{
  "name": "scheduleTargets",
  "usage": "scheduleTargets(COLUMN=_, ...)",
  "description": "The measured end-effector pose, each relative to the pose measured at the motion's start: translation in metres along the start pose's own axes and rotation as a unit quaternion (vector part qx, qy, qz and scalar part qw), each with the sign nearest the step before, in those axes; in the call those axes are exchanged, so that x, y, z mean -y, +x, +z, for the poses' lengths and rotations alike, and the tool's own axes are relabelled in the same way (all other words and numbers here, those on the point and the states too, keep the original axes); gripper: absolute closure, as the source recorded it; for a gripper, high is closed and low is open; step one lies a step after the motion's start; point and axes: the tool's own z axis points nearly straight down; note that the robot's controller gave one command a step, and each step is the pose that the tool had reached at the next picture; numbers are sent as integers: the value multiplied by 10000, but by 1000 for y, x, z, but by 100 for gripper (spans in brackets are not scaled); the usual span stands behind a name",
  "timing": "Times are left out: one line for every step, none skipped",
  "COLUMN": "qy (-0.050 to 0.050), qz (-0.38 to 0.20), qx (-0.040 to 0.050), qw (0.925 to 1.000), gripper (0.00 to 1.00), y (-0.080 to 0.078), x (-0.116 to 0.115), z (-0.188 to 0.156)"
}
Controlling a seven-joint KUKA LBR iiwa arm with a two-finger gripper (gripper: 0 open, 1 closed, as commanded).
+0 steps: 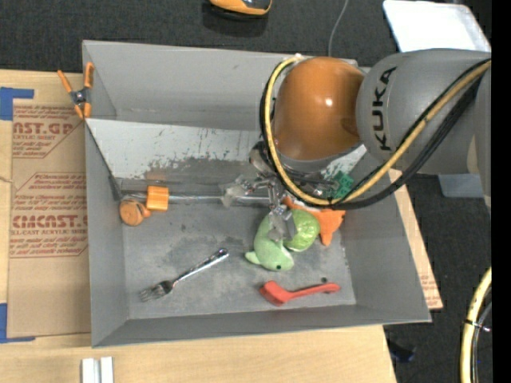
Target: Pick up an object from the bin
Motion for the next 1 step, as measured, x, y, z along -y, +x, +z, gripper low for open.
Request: scheduleTargets(qy=-5, qz=0, qx=-2, qw=10000, gripper=0, y=0, x=0, z=0)
